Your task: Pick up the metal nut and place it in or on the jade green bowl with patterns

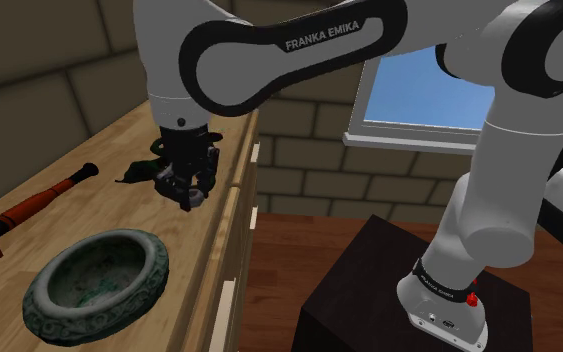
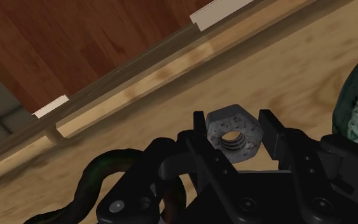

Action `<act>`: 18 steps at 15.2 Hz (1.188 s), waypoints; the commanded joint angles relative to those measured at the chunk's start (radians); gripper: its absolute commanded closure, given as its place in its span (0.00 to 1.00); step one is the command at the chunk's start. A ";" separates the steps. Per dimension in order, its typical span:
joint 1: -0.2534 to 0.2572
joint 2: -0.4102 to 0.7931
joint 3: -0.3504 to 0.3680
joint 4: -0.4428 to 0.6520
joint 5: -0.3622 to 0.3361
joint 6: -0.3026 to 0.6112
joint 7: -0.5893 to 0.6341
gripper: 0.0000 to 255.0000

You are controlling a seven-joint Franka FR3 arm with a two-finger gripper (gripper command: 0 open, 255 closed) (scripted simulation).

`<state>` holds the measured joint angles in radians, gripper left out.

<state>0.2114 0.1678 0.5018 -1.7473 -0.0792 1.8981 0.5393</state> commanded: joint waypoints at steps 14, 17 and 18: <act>0.006 -0.007 0.005 0.184 0.006 -0.191 -0.004 1.00; 0.064 0.066 0.030 0.270 -0.034 -0.214 0.076 1.00; 0.086 0.093 0.037 0.302 -0.049 -0.224 0.101 1.00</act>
<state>0.2791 0.2397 0.5320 -1.4684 -0.1162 1.6799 0.6158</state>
